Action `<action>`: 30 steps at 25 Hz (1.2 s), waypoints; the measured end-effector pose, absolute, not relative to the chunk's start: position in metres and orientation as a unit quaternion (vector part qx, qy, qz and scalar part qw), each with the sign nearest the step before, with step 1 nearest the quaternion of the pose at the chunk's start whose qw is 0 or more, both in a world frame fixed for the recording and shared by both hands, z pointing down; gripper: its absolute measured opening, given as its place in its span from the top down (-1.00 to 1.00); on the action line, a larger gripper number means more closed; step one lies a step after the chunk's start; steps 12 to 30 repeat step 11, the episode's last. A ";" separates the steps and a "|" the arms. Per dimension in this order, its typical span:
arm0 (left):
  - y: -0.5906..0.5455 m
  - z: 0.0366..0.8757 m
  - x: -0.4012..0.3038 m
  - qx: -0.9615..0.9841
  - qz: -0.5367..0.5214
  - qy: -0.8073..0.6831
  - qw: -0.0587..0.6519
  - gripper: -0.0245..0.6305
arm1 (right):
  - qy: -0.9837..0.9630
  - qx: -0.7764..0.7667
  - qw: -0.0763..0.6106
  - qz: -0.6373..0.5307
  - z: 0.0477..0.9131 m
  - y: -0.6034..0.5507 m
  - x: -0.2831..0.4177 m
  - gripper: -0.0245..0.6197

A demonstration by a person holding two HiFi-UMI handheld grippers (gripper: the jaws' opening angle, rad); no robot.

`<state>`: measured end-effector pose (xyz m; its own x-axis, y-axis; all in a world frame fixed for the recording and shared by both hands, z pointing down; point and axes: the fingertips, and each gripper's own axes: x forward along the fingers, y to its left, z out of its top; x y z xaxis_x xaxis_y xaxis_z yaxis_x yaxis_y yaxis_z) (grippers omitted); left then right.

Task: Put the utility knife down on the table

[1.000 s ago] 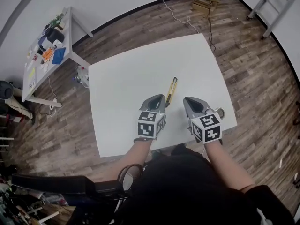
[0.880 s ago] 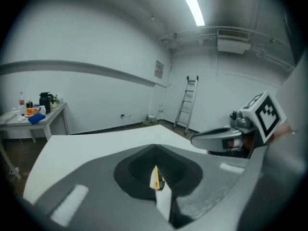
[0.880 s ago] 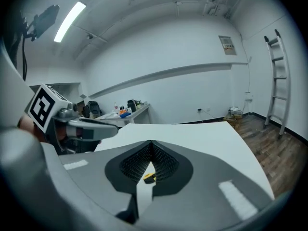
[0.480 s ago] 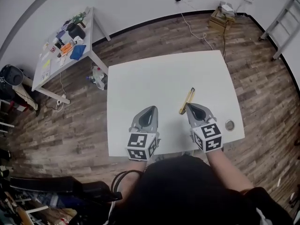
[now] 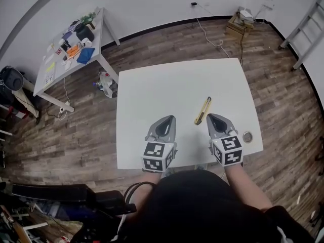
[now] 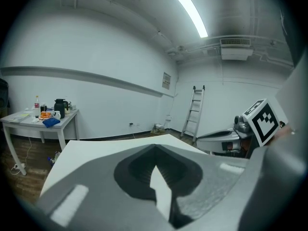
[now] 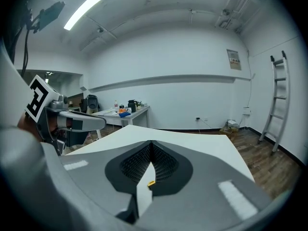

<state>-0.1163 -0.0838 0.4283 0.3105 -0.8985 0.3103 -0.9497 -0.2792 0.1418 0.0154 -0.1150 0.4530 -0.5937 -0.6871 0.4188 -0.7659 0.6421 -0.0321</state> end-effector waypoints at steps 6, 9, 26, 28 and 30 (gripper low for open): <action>-0.086 0.428 -0.112 0.796 0.087 -0.579 0.154 0.92 | -0.883 0.416 0.189 0.106 0.450 -0.116 0.025 0.85; -0.088 0.427 -0.110 0.797 0.089 -0.578 0.154 0.92 | -0.883 0.417 0.189 0.107 0.450 -0.116 0.027 0.85; -0.089 0.427 -0.110 0.796 0.091 -0.578 0.155 0.92 | -0.883 0.417 0.189 0.108 0.450 -0.118 0.027 0.85; -0.089 0.427 -0.110 0.796 0.091 -0.578 0.155 0.92 | -0.883 0.417 0.189 0.108 0.450 -0.118 0.027 0.85; -0.089 0.427 -0.110 0.796 0.091 -0.578 0.155 0.92 | -0.883 0.417 0.189 0.108 0.450 -0.118 0.027 0.85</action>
